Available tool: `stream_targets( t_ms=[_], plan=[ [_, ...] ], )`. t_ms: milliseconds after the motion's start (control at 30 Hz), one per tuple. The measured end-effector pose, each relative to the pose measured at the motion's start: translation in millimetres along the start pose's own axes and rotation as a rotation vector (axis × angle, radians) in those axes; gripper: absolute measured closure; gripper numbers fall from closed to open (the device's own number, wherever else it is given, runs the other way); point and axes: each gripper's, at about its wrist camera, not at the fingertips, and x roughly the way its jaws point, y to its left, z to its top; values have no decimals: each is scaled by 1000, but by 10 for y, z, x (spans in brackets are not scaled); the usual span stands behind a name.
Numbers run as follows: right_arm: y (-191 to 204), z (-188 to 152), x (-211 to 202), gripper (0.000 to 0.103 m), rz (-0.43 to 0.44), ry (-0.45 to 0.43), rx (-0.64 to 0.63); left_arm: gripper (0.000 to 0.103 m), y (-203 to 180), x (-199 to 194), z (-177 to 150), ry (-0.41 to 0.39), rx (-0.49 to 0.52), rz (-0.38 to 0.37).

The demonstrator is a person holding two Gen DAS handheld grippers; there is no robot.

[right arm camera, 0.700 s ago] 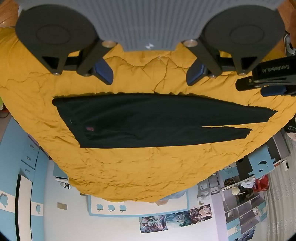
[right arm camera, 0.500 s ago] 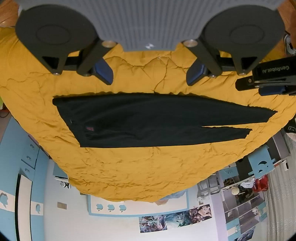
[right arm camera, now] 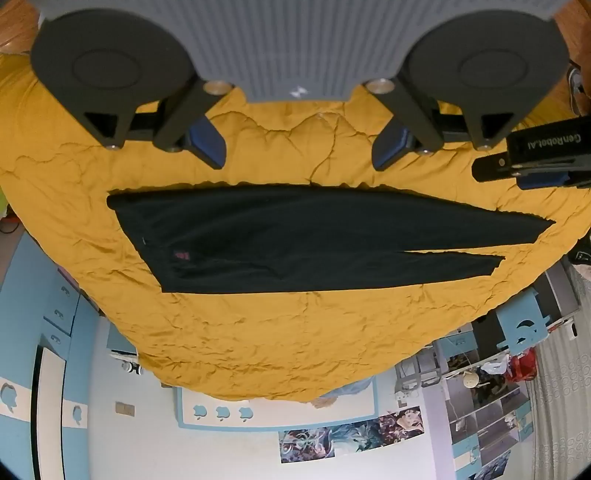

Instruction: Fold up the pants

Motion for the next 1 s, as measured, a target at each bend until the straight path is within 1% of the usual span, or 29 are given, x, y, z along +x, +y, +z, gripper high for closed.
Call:
stream_targets(
  t_ms=[1000],
  plan=[
    [-39,29,-10,21,-3,-2,-3,23,-14,14,5,3,-1,2]
  ],
)
